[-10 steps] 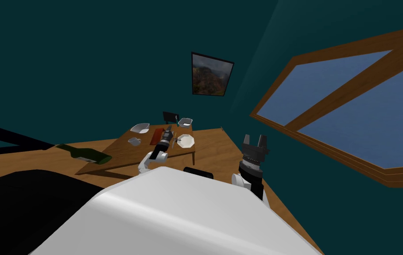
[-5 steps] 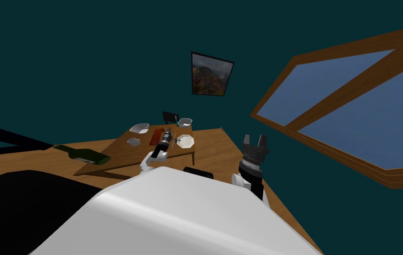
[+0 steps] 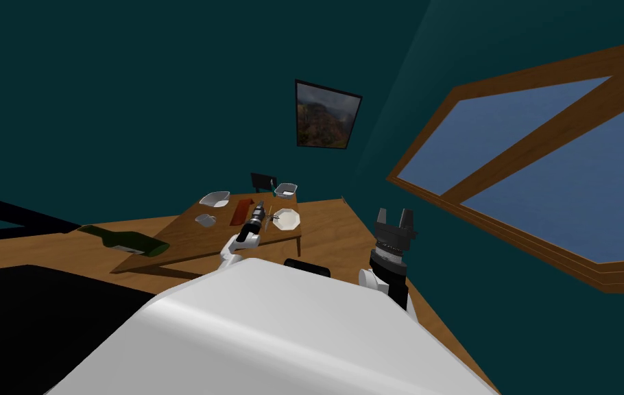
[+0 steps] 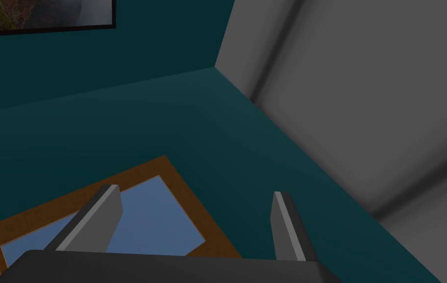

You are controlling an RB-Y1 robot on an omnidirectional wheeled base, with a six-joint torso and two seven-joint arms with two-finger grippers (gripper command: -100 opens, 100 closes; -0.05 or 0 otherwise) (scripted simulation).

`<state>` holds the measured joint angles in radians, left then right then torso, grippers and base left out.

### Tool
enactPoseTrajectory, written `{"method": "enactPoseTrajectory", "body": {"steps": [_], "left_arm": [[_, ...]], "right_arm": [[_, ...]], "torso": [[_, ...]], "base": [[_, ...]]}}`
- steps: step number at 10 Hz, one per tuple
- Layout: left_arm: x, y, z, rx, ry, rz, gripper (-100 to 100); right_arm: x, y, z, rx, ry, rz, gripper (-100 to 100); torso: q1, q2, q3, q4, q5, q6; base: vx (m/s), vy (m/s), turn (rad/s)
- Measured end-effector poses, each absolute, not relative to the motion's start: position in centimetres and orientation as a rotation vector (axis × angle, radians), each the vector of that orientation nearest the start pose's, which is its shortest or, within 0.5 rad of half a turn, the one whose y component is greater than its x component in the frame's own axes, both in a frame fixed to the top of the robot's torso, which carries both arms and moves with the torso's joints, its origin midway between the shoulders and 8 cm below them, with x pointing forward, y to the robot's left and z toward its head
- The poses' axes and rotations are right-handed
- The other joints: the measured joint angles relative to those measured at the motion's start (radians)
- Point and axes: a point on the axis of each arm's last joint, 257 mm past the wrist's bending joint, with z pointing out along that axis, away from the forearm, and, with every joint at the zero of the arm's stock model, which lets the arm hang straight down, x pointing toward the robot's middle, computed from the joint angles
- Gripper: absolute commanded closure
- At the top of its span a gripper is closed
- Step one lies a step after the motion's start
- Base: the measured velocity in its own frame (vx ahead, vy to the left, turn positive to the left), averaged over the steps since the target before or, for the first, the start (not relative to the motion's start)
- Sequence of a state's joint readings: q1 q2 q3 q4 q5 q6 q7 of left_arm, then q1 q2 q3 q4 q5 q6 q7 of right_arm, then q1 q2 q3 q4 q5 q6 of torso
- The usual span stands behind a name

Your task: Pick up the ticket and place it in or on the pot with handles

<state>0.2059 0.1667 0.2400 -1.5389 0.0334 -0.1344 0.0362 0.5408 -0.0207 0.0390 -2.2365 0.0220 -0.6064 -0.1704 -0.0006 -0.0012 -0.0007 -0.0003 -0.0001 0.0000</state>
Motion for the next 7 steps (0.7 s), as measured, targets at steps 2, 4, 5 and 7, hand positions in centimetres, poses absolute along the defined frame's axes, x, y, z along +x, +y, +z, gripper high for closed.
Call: {"method": "enactPoseTrajectory", "body": {"steps": [2,4,5,7], "left_arm": [[45.1,44.0,-30.3,-1.348,1.109,-0.830,-100],[45.3,44.5,-32.4,-1.400,1.121,-0.803,-100],[45.2,44.9,-33.3,-1.431,1.126,-0.787,-100],[45.0,45.7,-35.6,-1.495,1.132,-0.758,-100]], "right_arm": [[33.3,-26.4,1.1,0.678,0.583,1.482,0],[33.3,-26.4,1.1,0.678,0.583,1.482,0],[33.3,-26.4,1.1,0.678,0.583,1.482,0],[33.3,-26.4,1.1,0.678,0.583,1.482,0]], "torso": [[-0.001,0.000,0.000,0.000,0.000,0.000],[0.000,0.000,0.000,0.000,0.000,0.000],[0.000,0.000,0.000,0.000,0.000,0.000],[-0.001,-0.001,0.000,0.000,0.000,0.000]], "base": [[0.014,-0.014,-0.003],[0.015,-0.011,-0.006],[0.021,-0.013,-0.008],[0.026,-0.013,-0.006]]}}
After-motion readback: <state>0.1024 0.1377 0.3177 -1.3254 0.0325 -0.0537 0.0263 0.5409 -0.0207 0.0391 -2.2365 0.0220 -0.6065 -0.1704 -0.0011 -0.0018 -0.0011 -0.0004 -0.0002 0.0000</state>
